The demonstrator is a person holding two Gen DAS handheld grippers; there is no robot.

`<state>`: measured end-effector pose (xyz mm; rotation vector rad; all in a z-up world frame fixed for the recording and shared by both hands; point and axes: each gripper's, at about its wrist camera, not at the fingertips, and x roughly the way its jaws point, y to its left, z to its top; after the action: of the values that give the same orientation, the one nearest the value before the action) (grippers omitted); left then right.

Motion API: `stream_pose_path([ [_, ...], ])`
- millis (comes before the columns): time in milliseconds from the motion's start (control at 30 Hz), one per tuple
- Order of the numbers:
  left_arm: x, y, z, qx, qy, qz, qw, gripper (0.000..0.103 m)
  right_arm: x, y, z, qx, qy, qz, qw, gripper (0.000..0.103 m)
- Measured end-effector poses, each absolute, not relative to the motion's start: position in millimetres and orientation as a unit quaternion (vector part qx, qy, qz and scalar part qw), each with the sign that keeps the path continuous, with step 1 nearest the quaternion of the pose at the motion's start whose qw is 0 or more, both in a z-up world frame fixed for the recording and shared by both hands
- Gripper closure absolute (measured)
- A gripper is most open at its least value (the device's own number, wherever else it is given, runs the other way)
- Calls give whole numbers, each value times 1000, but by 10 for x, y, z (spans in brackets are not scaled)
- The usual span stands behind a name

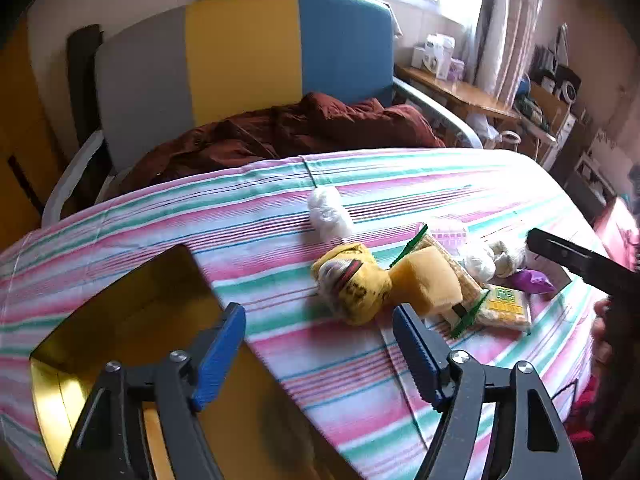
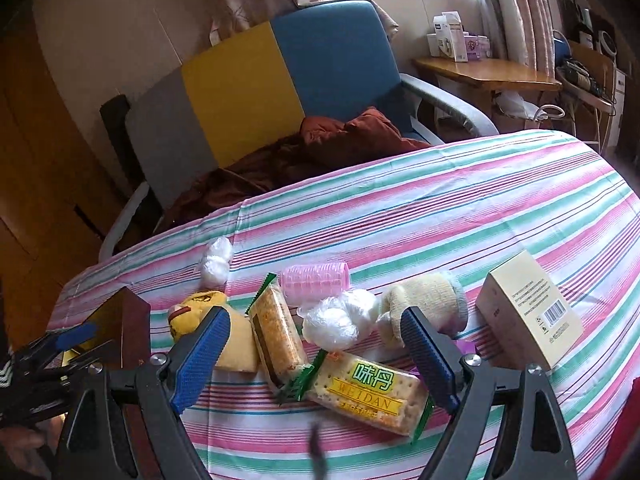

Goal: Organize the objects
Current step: 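Grasp the yellow plush toy with left tool while right tool grasps plastic-wrapped ball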

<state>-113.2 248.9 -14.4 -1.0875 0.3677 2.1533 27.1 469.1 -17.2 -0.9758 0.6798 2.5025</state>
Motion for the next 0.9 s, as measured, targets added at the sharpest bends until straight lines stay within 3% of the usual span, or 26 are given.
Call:
stream_pose_path([
  [167, -1324, 2812, -290, -444, 155, 811, 349, 49, 317, 4748, -145, -338, 253, 886, 189, 14],
  [600, -1721, 3268, -844, -528, 137, 769, 332, 43, 300, 4788, -182, -347, 259, 882, 187, 14],
  [633, -1731, 3269, -880, -531, 136, 767, 332, 45, 296, 4789, -186, -347, 258, 882, 188, 14],
  [667, -1740, 3268, -894, -531, 134, 766, 335, 56, 293, 4790, -191, -348, 257, 881, 189, 14],
  [767, -1718, 3235, -852, -520, 132, 770, 346, 70, 290, 4795, -212, -352, 255, 880, 191, 14],
  [900, -1620, 3071, -627, -490, 115, 781, 370, 73, 290, 4764, -220, -352, 246, 882, 194, 14],
])
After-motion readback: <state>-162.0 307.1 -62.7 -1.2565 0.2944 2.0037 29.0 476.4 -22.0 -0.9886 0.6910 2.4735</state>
